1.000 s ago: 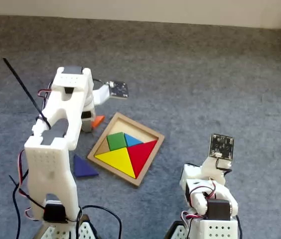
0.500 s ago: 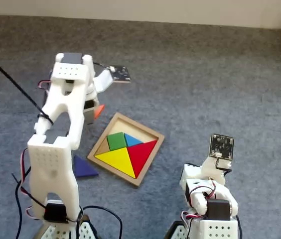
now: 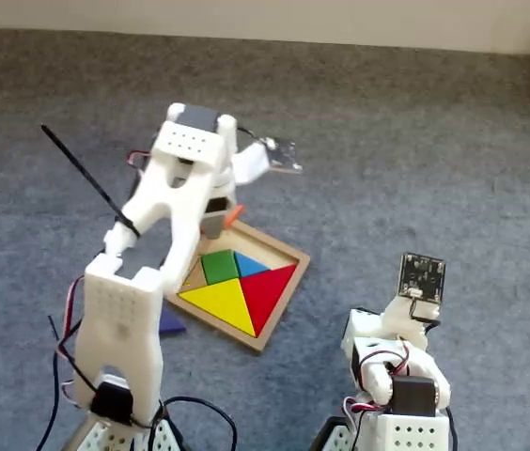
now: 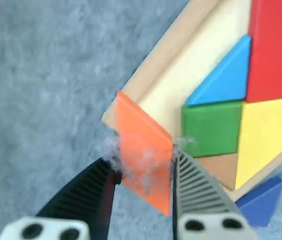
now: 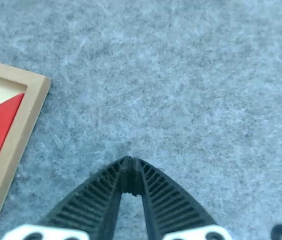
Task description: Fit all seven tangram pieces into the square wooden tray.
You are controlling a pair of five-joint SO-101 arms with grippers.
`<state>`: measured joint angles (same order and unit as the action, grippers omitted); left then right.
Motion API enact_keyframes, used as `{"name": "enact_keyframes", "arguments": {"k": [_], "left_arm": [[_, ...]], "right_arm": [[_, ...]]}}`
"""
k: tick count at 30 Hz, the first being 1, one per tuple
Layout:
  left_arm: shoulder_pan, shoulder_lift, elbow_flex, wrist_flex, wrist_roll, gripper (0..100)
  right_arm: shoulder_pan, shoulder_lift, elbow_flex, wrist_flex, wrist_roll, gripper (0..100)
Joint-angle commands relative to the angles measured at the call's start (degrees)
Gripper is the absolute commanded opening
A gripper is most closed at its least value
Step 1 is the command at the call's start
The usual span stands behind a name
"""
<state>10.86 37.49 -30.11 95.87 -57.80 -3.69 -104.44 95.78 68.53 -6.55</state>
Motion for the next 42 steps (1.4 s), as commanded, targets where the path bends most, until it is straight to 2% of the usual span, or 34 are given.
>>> {"name": "enact_keyframes", "arguments": {"k": [1,11,15,26,40,42], "left_arm": [[5.2,-0.3,-2.8,0.1,0.4,1],[12.8,-0.2,-2.4,0.5,0.6,1],[14.5,-0.1,0.4,0.3,0.6,7],[14.2,-0.7,1.9,0.6,0.7,17],[13.7,-1.5,0.8,1.8,0.8,17],[12.7,-3.2,-0.3,2.7,2.8,17]], "right_arm": [[0.7,-0.7,6.6,-0.9,0.5,0.5],[0.7,-0.7,6.6,-0.9,0.5,0.5],[0.7,-0.7,6.6,-0.9,0.5,0.5],[0.7,-0.7,6.6,-0.9,0.5,0.5],[0.7,-0.7,6.6,-1.0,0.5,0.5],[0.7,-0.7,6.6,-1.0,0.5,0.5]]}}
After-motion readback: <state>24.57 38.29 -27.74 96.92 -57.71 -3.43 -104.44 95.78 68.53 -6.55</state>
